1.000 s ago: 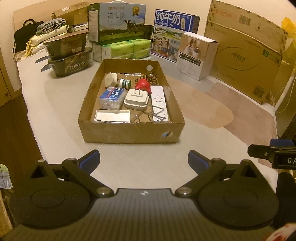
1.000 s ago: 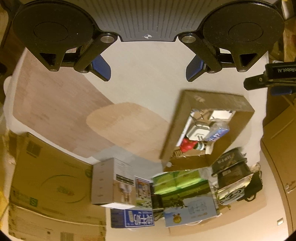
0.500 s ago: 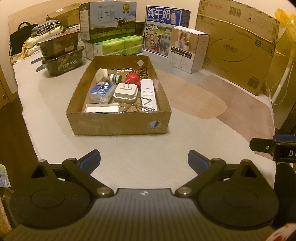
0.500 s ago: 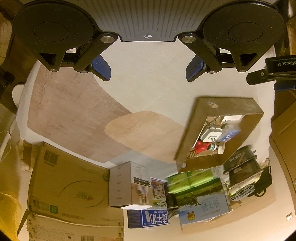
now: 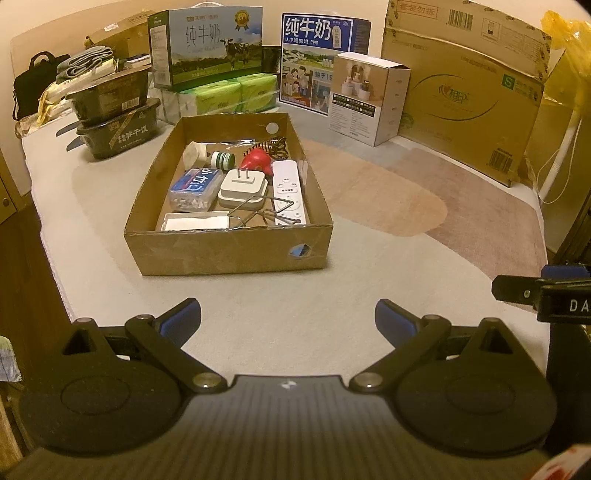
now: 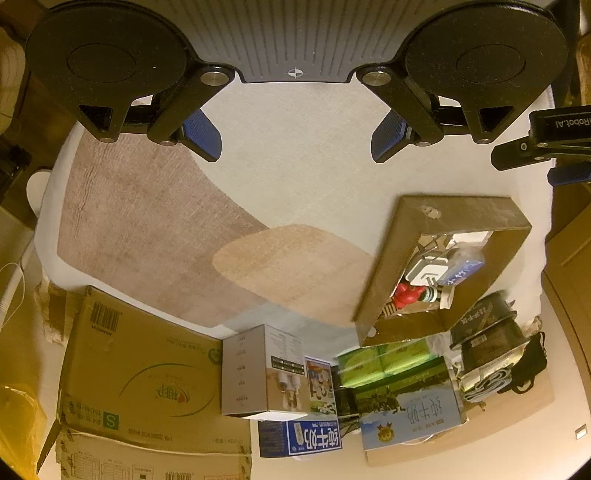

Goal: Organize rigid objects

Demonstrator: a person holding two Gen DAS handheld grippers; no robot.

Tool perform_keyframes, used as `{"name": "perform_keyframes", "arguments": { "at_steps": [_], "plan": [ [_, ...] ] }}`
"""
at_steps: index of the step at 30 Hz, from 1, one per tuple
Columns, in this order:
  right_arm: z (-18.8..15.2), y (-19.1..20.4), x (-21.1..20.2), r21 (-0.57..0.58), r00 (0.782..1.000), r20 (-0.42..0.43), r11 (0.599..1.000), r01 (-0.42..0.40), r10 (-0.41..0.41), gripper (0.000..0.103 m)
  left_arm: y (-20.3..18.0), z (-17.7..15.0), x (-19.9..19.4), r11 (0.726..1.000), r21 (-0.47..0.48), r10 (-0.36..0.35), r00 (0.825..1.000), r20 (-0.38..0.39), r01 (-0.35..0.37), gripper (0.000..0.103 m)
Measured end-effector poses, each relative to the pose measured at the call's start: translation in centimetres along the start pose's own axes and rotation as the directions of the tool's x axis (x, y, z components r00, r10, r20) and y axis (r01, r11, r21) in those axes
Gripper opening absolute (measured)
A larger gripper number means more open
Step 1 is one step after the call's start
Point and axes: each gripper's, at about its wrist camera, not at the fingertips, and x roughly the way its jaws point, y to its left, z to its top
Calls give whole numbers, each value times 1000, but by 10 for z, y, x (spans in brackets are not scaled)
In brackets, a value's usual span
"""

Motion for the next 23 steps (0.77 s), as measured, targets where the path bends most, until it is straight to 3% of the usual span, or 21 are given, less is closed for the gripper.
{"name": "perform_keyframes", "arguments": {
  "at_steps": [23],
  "plan": [
    [-1, 0, 4, -6, 1000, -12, 1000, 0, 0, 88, 2, 2, 6, 1000, 4, 22, 1000, 10, -22, 100]
  ]
}}
